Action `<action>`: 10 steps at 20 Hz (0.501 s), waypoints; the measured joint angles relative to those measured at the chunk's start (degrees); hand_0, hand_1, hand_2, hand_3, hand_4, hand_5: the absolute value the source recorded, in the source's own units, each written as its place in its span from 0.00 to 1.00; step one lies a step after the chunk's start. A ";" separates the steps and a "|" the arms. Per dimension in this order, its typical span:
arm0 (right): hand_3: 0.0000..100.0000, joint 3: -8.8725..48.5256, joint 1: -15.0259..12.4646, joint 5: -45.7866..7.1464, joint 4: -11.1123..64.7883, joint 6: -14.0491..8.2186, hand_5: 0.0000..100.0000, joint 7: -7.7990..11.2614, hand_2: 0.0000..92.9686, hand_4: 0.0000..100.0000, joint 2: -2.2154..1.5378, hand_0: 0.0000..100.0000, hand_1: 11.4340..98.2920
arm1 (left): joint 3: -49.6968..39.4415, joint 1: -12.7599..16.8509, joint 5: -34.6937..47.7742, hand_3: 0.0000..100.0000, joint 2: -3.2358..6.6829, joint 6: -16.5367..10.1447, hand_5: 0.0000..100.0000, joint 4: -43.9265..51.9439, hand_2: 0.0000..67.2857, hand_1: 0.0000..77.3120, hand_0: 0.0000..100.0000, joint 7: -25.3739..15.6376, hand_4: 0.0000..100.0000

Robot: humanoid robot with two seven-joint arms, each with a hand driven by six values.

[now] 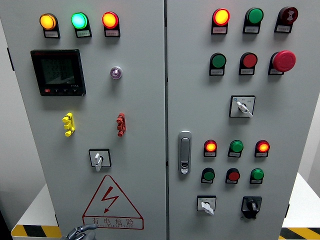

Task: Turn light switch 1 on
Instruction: 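Raise the left hand toward the rotary switch above the warning sign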

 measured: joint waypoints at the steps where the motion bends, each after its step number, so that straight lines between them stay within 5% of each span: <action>1: 0.11 0.00 0.00 0.00 0.00 0.00 0.15 0.00 0.00 0.23 0.00 0.00 0.13 | 0.00 -0.39 -0.16 0.72 0.00 0.03 0.62 -0.54 0.47 0.64 0.00 0.47 0.89; 10: 0.11 0.00 -0.02 0.00 0.00 0.00 0.15 0.03 0.00 0.23 0.00 0.00 0.13 | -0.21 -2.57 -3.29 0.77 -0.19 0.37 0.65 -5.31 0.52 0.68 0.00 6.35 0.92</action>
